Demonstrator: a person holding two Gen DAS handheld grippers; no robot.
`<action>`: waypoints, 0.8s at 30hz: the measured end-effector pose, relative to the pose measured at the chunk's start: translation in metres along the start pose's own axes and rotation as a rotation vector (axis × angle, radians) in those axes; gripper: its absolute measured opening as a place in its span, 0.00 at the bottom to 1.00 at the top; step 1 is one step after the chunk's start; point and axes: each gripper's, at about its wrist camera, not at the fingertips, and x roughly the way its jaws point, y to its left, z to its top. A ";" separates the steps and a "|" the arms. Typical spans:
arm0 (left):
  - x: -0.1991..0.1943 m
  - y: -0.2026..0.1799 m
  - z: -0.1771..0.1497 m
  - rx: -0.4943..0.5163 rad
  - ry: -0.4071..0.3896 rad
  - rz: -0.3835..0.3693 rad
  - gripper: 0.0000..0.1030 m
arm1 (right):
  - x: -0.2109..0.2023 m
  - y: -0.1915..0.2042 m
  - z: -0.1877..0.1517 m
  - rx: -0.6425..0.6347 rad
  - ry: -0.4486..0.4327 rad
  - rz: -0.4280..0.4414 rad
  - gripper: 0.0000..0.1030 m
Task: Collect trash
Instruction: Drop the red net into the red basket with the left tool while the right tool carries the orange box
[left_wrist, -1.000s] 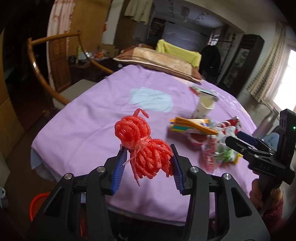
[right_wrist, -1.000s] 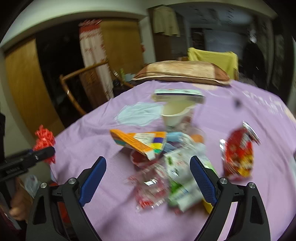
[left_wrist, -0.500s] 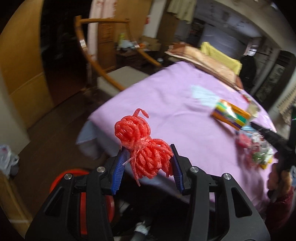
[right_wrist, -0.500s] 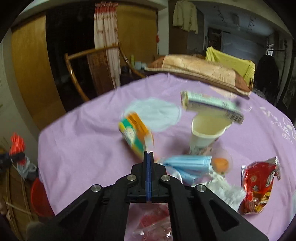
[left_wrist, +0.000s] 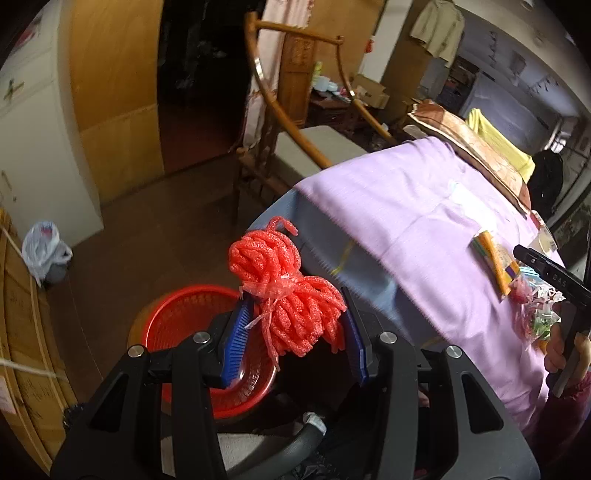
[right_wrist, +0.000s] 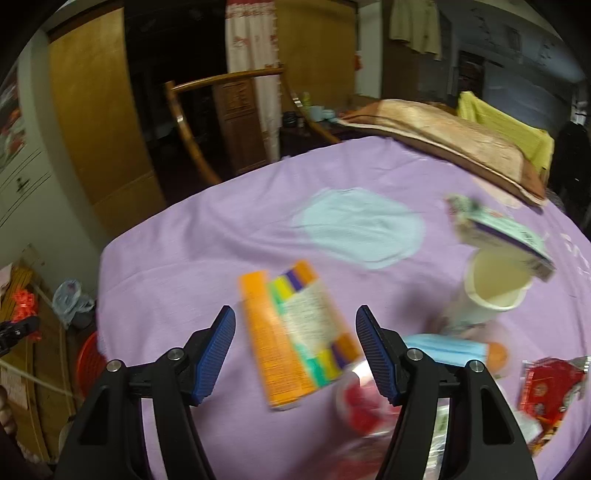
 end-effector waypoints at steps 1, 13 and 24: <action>0.004 0.006 -0.004 -0.004 0.009 0.002 0.45 | 0.003 0.008 -0.001 -0.021 0.008 -0.011 0.65; 0.077 0.073 -0.032 -0.093 0.208 0.045 0.56 | 0.051 0.033 -0.014 -0.015 0.142 -0.195 0.23; 0.053 0.106 -0.022 -0.151 0.097 0.218 0.88 | -0.004 0.077 0.017 0.026 -0.047 -0.081 0.13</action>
